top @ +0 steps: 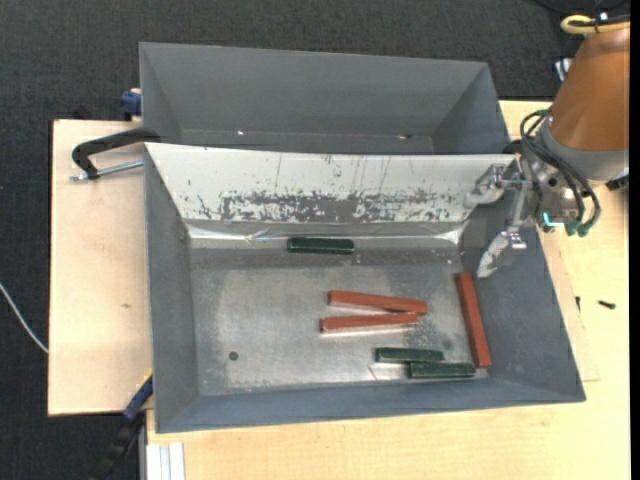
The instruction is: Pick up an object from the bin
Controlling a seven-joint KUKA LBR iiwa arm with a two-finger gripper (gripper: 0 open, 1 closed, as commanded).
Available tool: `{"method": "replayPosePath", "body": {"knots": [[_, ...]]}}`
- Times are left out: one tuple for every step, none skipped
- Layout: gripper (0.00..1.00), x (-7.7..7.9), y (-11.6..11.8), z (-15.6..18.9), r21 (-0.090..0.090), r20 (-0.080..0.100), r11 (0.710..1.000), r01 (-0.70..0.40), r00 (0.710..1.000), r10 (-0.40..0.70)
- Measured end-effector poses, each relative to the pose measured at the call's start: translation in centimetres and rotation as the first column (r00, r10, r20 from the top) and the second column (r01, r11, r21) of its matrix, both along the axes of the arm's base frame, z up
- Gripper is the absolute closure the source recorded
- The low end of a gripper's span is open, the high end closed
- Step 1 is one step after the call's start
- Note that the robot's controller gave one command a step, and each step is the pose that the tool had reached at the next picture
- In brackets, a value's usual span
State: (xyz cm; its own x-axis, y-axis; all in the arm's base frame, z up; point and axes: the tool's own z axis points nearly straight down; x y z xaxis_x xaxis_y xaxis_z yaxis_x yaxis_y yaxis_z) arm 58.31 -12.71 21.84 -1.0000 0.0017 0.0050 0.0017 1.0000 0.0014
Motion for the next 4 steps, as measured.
{"method": "replayPosePath", "body": {"knots": [[0.00, 0.2, 0.1, 0.4, -0.001, 0.007, 1.000, -0.001, 1.000, 0.001], [0.00, -1.5, 2.2, -3.7, -0.002, 0.010, 0.994, -0.105, 0.994, 0.105], [0.00, -2.9, 3.3, -10.3, -0.002, 0.010, 0.973, -0.233, 0.972, 0.233], [0.00, -2.5, 4.6, -13.8, 0.001, 0.003, 0.981, -0.196, 0.981, 0.196]]}}
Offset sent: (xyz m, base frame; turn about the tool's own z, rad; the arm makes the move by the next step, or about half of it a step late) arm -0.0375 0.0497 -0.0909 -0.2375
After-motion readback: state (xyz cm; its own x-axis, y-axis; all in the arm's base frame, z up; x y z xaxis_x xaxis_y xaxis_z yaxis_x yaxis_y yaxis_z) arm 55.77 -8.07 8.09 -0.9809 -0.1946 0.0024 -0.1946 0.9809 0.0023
